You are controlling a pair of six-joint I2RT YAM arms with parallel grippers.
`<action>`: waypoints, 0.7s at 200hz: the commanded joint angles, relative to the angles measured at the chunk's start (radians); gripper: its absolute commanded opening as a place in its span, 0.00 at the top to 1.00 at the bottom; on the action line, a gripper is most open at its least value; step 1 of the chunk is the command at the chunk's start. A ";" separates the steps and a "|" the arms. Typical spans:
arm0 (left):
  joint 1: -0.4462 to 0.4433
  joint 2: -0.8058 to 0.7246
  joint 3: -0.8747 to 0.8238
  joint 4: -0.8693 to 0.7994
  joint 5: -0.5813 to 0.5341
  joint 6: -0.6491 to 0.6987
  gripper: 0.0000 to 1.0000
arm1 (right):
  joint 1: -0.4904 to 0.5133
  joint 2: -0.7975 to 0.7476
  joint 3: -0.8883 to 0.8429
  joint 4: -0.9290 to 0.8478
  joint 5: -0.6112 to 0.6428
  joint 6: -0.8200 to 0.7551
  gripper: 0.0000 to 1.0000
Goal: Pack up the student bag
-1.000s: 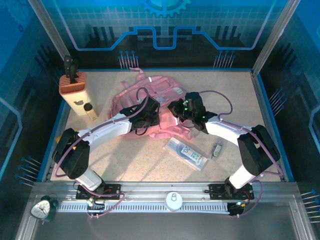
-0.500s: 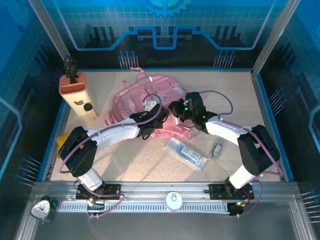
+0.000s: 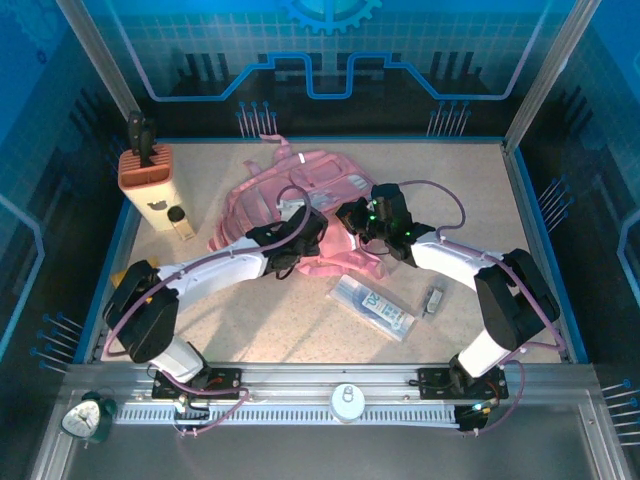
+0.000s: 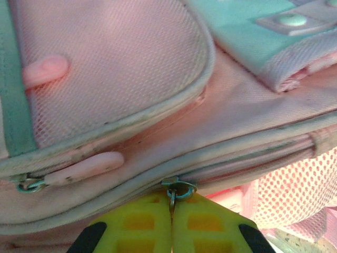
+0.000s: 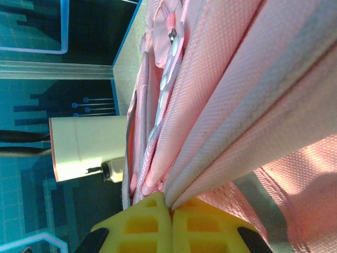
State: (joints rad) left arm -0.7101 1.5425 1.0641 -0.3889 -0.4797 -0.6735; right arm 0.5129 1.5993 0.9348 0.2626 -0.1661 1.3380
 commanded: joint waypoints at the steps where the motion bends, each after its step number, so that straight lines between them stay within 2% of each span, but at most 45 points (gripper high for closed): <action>1: 0.050 -0.061 -0.063 -0.065 0.019 0.018 1.00 | -0.057 -0.004 0.013 0.064 -0.004 -0.032 1.00; 24: 0.083 -0.105 -0.108 -0.103 0.013 0.055 1.00 | -0.094 -0.006 0.016 0.038 -0.017 -0.064 1.00; 62: 0.201 -0.167 -0.191 -0.122 0.073 0.115 1.00 | -0.179 0.039 0.075 -0.026 -0.081 -0.147 1.00; 69: 0.202 -0.180 -0.195 -0.119 0.089 0.125 1.00 | -0.195 0.063 0.098 -0.032 -0.099 -0.166 1.00; 90: 0.193 -0.196 -0.199 -0.052 0.231 0.114 1.00 | -0.223 0.165 0.232 -0.087 -0.182 -0.238 1.00; 109: 0.150 -0.159 -0.158 -0.013 0.263 0.076 1.00 | -0.236 0.234 0.329 -0.154 -0.208 -0.295 1.00; 114: 0.134 -0.142 -0.137 -0.016 0.252 0.069 1.00 | -0.243 0.241 0.339 -0.166 -0.212 -0.300 0.96; 120: 0.115 -0.120 -0.111 -0.025 0.235 0.059 1.00 | -0.247 0.239 0.340 -0.167 -0.218 -0.306 0.83; 124: 0.109 -0.103 -0.091 -0.038 0.224 0.046 1.00 | -0.250 0.234 0.339 -0.168 -0.225 -0.314 0.78; 140: 0.083 -0.052 -0.020 -0.083 0.193 0.001 1.00 | -0.245 0.190 0.326 -0.235 -0.240 -0.361 0.68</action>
State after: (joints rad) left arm -0.5880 1.4284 0.9455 -0.3904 -0.2642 -0.6037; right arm 0.2958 1.8366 1.2339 0.1043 -0.3988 1.0832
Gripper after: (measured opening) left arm 0.049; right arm 0.256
